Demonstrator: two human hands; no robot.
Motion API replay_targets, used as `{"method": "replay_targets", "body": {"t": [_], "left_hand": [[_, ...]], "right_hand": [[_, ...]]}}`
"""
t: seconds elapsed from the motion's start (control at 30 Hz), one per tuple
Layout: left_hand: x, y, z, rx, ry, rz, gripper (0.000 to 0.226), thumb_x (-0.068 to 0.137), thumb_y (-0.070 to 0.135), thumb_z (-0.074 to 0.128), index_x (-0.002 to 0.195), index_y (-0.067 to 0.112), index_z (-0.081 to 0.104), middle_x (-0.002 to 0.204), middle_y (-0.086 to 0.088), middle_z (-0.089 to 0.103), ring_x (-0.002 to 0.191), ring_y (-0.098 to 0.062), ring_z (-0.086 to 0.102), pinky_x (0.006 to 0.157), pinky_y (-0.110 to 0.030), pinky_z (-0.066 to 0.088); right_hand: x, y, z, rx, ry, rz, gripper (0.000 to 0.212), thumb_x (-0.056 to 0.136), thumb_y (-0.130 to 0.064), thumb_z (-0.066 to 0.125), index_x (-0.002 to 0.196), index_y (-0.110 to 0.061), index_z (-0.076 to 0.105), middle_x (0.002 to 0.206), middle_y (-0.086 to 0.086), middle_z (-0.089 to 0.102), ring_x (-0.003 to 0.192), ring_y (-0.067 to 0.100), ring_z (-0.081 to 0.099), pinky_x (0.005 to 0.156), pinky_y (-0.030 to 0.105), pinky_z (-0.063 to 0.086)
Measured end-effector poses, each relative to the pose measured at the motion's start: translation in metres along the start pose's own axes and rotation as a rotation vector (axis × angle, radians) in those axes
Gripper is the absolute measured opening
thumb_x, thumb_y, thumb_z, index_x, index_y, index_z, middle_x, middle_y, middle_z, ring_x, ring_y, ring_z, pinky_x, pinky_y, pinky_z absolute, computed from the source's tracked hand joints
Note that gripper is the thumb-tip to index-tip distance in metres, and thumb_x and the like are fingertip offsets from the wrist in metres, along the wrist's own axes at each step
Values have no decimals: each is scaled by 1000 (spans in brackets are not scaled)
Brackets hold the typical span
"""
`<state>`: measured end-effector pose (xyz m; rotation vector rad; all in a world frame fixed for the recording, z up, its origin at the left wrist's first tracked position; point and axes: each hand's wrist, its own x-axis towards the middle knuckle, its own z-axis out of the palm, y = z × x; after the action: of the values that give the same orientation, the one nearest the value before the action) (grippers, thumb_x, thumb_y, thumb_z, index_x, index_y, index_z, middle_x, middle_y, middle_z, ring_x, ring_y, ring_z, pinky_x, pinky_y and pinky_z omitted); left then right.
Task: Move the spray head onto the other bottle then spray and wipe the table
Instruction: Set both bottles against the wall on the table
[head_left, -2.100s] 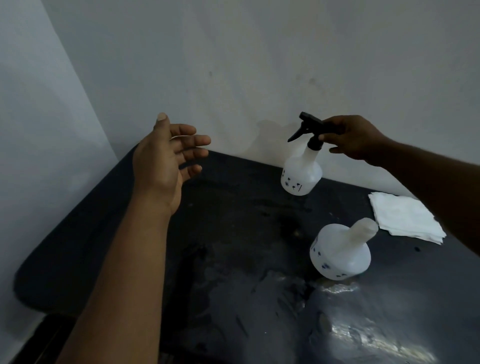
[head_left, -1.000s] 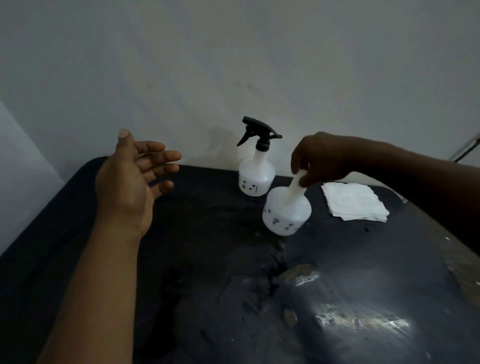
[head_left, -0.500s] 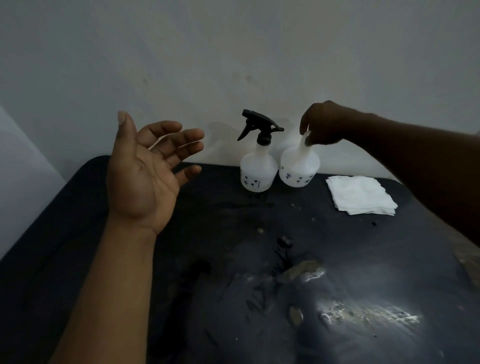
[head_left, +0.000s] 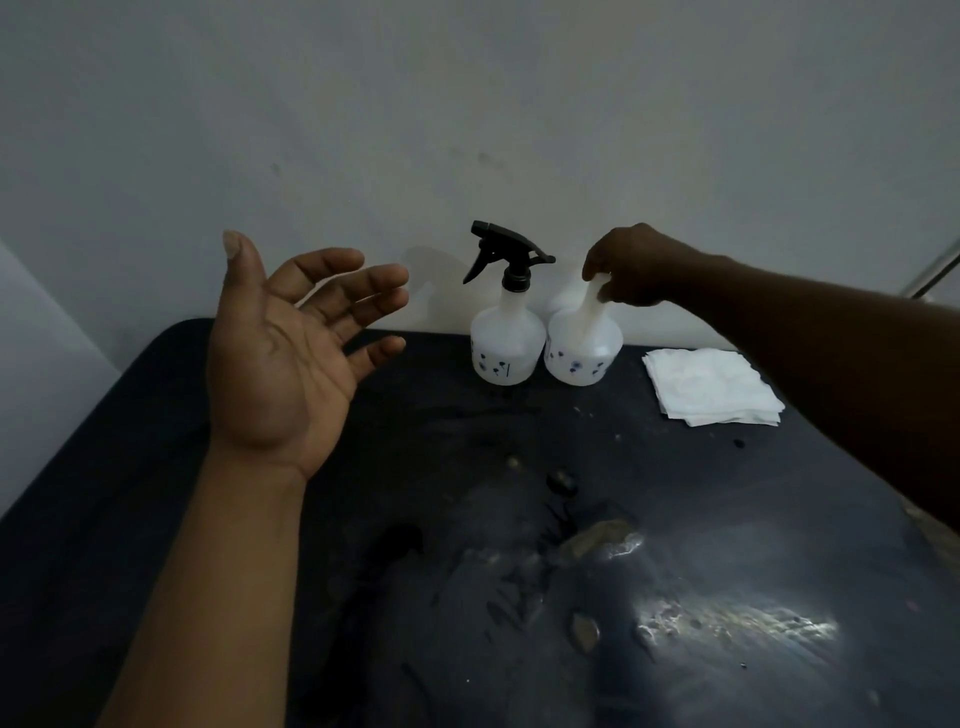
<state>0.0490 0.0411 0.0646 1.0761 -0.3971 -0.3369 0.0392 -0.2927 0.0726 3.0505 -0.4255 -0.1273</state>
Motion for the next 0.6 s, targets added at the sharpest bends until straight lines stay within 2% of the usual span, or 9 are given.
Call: {"method": "replay_targets", "body": {"t": [0.27,0.43,0.6], "left_hand": [[3,-3,2,35,28,-2,66,97,63,17,96,20,67,108,-9,74,111,-27,67,77,-37,53],[2,-2,3,33,33,6,66,97,64,17,97,20,67,110,-11,73,113,-28,66,78,-38,52],[2,-6,9,27,11,1,66,96,65,17,96,22,68,112,-11,73,114,-29,66,77,-38,53]], "right_hand": [[-2,5,5,134,-2,101,54,80,-26,77,129,-14,56,129,12,59,115,30,55,95,38,45],[-10,6,6,150,66,104,51,83,-27,73,128,-12,55,127,12,60,115,30,56,97,39,47],[-20,2,0,147,121,82,42,86,-26,69,124,-12,58,126,11,60,113,28,57,92,37,47]]}}
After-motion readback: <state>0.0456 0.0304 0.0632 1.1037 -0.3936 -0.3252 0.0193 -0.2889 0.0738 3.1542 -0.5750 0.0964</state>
